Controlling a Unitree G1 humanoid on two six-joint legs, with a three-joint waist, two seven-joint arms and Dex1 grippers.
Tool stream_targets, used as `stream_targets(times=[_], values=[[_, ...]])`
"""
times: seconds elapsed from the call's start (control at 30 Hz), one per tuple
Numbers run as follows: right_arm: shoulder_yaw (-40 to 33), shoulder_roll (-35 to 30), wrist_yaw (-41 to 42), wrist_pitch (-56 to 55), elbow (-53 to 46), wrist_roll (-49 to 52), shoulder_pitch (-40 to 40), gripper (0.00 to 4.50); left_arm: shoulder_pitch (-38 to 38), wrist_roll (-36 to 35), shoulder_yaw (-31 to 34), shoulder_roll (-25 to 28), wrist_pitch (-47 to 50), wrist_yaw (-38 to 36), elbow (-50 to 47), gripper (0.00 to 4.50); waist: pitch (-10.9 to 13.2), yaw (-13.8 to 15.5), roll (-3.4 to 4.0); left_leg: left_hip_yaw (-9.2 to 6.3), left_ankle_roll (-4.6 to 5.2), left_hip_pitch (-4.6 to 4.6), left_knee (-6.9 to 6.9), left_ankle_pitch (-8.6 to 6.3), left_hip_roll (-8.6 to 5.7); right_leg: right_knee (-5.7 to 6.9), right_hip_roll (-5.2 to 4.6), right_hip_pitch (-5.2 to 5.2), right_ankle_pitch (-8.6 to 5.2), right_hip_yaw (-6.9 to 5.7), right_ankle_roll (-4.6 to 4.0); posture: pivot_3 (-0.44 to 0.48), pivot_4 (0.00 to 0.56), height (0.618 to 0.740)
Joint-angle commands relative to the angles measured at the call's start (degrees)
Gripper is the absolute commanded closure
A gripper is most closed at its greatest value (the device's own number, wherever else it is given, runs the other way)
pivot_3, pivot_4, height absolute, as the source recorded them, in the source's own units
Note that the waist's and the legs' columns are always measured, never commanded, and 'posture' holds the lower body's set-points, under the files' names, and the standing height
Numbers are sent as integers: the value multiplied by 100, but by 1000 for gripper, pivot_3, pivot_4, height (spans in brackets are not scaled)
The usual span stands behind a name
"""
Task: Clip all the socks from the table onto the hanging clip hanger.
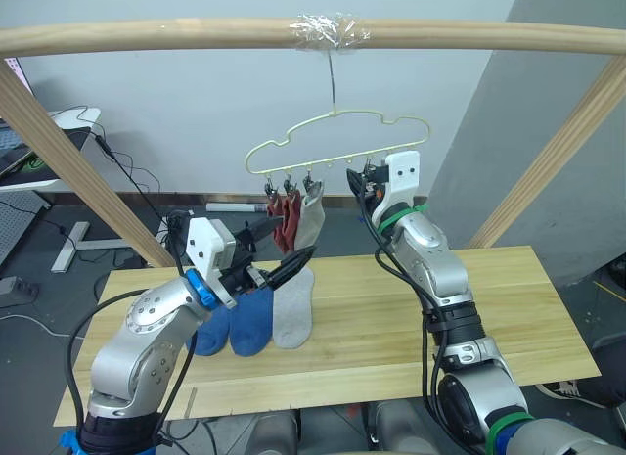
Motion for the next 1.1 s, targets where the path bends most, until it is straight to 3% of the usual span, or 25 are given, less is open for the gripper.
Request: stream_targets(times=[0.03, 0.17, 0.27, 0.37, 0.47, 0.73, 0.97, 1.1], values=[[18, 4, 51, -96, -52, 6, -160, 2477, -24, -84, 94, 4, -31, -4, -161, 0, 0, 0, 0, 0, 0, 0, 0, 0, 0, 0, 0, 0, 0, 0, 0, 41, 139, 740], [32, 2, 58, -52, -36, 2, -161, 2477, -5, -83, 82, 11, -11, 8, -185, 0, 0, 0, 0, 0, 0, 0, 0, 0, 0, 0, 0, 0, 0, 0, 0, 43, 137, 740], [34, -1, 58, -29, -30, -2, -165, 3074, -16, -95, 82, 5, 13, 40, -194, 0, 0, 0, 0, 0, 0, 0, 0, 0, 0, 1, 0, 0, 0, 0, 0, 42, 135, 740], [10, -13, 51, -28, 15, 2, -201, 3997, -31, -62, 59, 28, 6, 27, -202, 0, 0, 0, 0, 0, 0, 1, 1, 0, 0, 2, 0, 0, 0, 0, 0, 45, 133, 740], [-5, -23, 45, -29, 28, 5, -214, 4461, -31, -68, 63, 15, 26, 63, -213, 0, 0, 1, 0, 0, 0, 1, 2, 0, 0, 2, 0, 0, 0, 0, -1, 45, 133, 740], [-85, -43, 64, 208, -156, 144, -177, 4461, 65, 113, -15, 45, 105, 224, -191, 0, -1, 1, 0, 0, 0, 1, 3, 0, 0, 4, 0, 1, 1, 0, -1, 40, 126, 740], [-316, -216, 201, 1576, -910, 752, -175, 4461, 220, 1369, -566, -85, 86, 878, 989, 0, -4, -2, 2, -1, 1, 12, 5, 0, -1, 5, 1, 11, 1, -1, 0, 11, 133, 740], [-307, -320, 187, 2030, -1309, 905, -119, 4461, 134, 2234, -1076, -309, -760, 933, 2182, 0, -4, -20, 3, 0, 1, 11, 6, 1, -2, 4, 1, 12, 1, -1, 0, -19, 142, 740]])
